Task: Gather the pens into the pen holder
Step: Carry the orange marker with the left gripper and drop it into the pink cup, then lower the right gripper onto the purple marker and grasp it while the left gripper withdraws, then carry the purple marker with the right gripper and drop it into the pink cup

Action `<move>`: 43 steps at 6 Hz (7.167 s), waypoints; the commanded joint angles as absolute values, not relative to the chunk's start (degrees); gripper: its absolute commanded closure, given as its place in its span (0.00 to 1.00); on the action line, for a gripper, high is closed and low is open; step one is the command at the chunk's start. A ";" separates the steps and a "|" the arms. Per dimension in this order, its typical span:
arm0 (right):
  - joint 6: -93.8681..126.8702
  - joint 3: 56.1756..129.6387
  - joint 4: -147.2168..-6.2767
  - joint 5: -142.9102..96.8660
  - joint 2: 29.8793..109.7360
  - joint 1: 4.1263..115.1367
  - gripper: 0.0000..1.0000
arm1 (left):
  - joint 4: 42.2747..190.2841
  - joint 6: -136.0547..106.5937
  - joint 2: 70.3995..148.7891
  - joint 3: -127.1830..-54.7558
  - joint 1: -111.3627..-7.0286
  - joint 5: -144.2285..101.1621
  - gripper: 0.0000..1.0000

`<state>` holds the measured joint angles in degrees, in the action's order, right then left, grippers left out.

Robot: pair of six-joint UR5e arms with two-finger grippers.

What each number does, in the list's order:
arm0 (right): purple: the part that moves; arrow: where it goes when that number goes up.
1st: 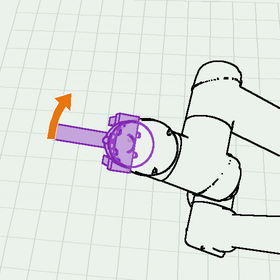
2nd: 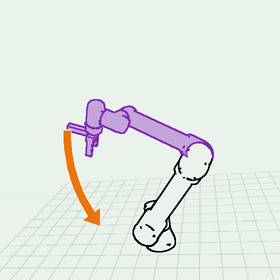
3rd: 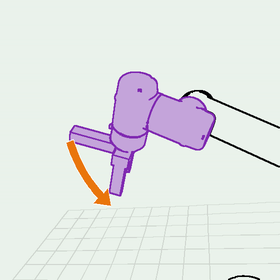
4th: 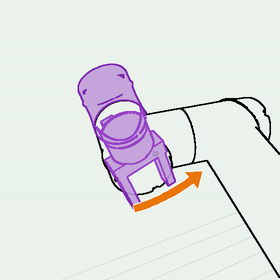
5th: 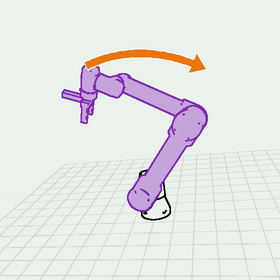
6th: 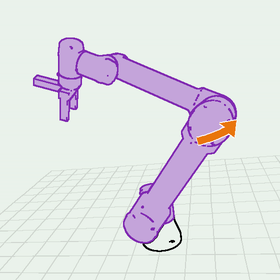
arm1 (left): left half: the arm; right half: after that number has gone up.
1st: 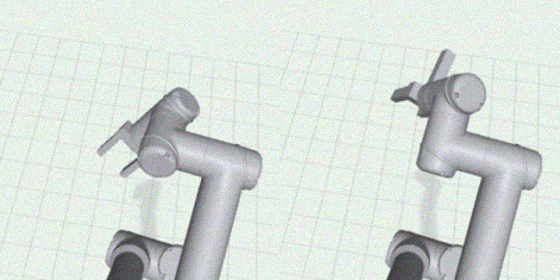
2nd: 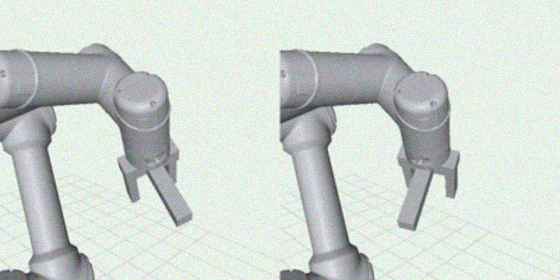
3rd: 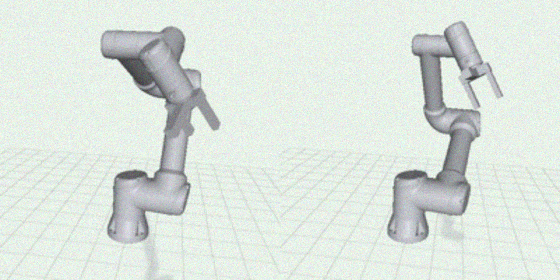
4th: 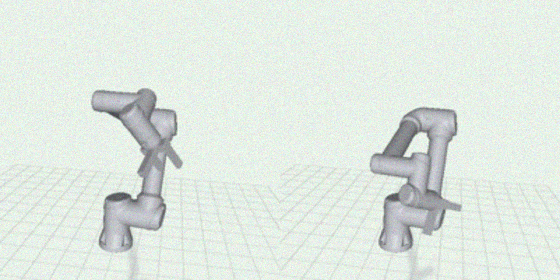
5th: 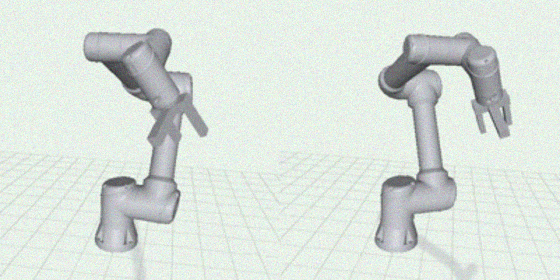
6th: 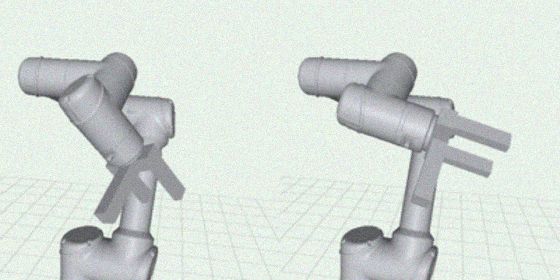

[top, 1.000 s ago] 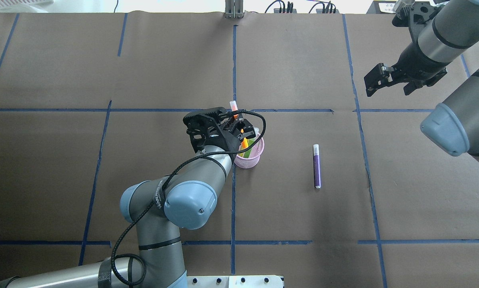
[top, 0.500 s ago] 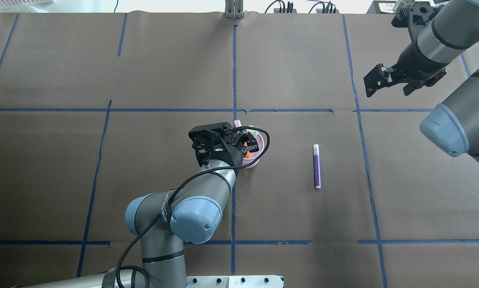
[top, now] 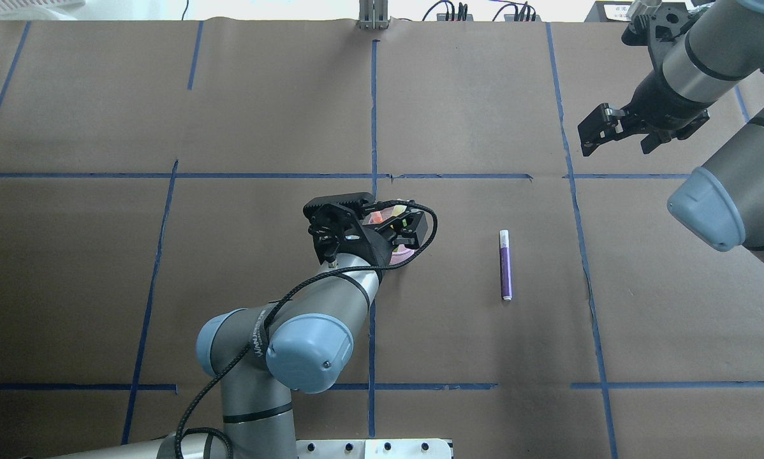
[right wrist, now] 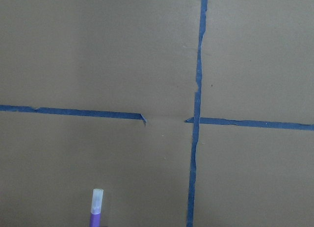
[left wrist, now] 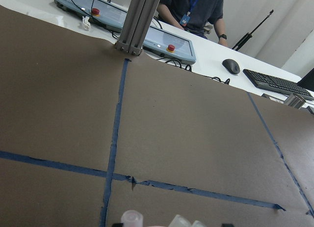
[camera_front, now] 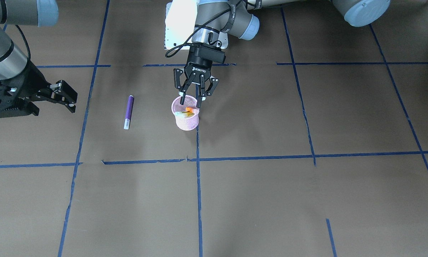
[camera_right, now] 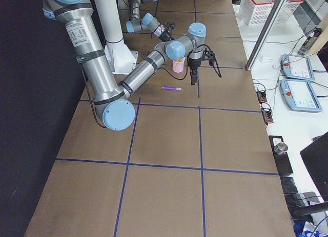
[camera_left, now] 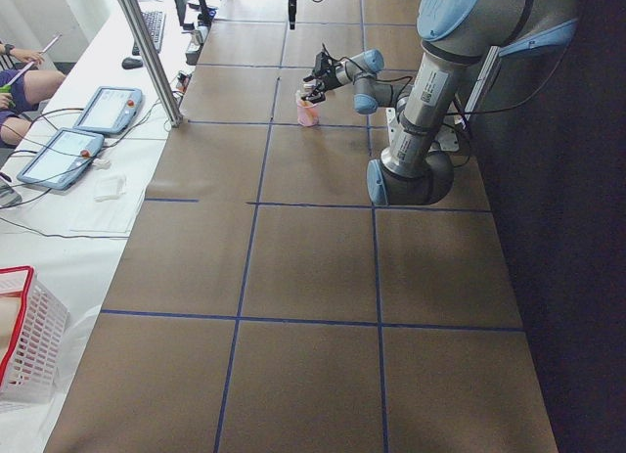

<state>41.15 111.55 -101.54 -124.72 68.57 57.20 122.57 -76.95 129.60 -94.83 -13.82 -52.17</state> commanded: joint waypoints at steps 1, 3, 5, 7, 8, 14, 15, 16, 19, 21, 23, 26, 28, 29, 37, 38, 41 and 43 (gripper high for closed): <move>41.31 111.71 -101.51 -124.63 68.55 56.52 0.00 | 121.21 -72.42 129.29 -97.73 -16.42 -60.58 0.00; 46.90 111.80 -101.43 -124.11 67.77 54.24 0.00 | 104.33 -72.33 125.87 -104.38 -22.29 -79.70 0.00; 55.76 111.97 -97.32 -119.56 67.76 48.81 0.00 | 90.07 -63.28 125.68 -105.46 -30.02 -97.82 0.00; 64.82 111.27 -96.95 -110.88 67.68 39.16 0.01 | 81.57 -55.83 125.33 -105.73 -35.40 -106.59 0.00; 65.65 109.53 -96.94 -107.09 67.59 35.72 0.02 | 81.74 -55.81 125.33 -105.73 -35.42 -106.61 0.00; 70.40 96.68 -79.28 -107.05 67.50 33.40 0.38 | 82.09 -56.69 125.42 -106.96 -35.33 -106.70 0.00; 70.40 96.68 -79.36 -107.05 67.50 33.31 0.43 | 82.09 -56.69 125.51 -106.96 -35.33 -106.70 0.00; 70.40 96.68 -79.37 -107.14 67.59 33.31 0.54 | 82.09 -56.69 125.51 -106.88 -35.33 -106.61 0.00; 70.31 97.64 -79.54 -107.14 67.50 33.22 1.00 | 82.09 -56.69 125.42 -106.88 -35.33 -106.61 0.00; 70.40 104.54 -79.63 -100.34 67.59 33.92 1.00 | 82.09 -56.69 125.42 -106.96 -35.33 -106.61 0.00; 76.32 111.15 -79.80 -85.53 67.41 33.76 1.00 | 82.09 -56.69 125.33 -106.96 -35.33 -106.52 0.00; 86.64 111.80 -87.04 -65.88 60.51 27.80 1.00 | 82.18 -56.51 125.33 -106.44 -35.33 -106.52 0.00; 91.84 111.10 -89.82 -56.47 58.45 22.61 1.00 | 82.35 -56.08 125.33 -106.08 -35.16 -106.52 0.00; 93.67 110.83 -89.82 -54.08 57.84 21.46 1.00 | 82.35 -56.07 125.33 -106.00 -35.07 -106.52 0.00; 103.08 102.40 -90.18 -39.04 54.84 12.84 1.00 | 82.88 -56.42 125.68 -106.00 -35.07 -106.61 0.00; 103.01 102.39 -90.18 -38.59 54.84 12.40 0.99 | 82.88 -56.43 125.60 -105.91 -35.07 -106.61 0.00; 102.92 102.39 -90.53 -39.72 54.76 12.30 0.00 | 82.88 -56.08 125.77 -105.91 -35.07 -106.61 0.00; 102.14 107.89 -97.14 -59.19 54.32 17.02 0.00 | 82.79 -55.90 125.77 -105.91 -35.33 -106.79 0.00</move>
<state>102.60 104.86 -92.68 -48.65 54.50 14.35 82.89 -55.99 125.77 -105.91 -35.15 -106.71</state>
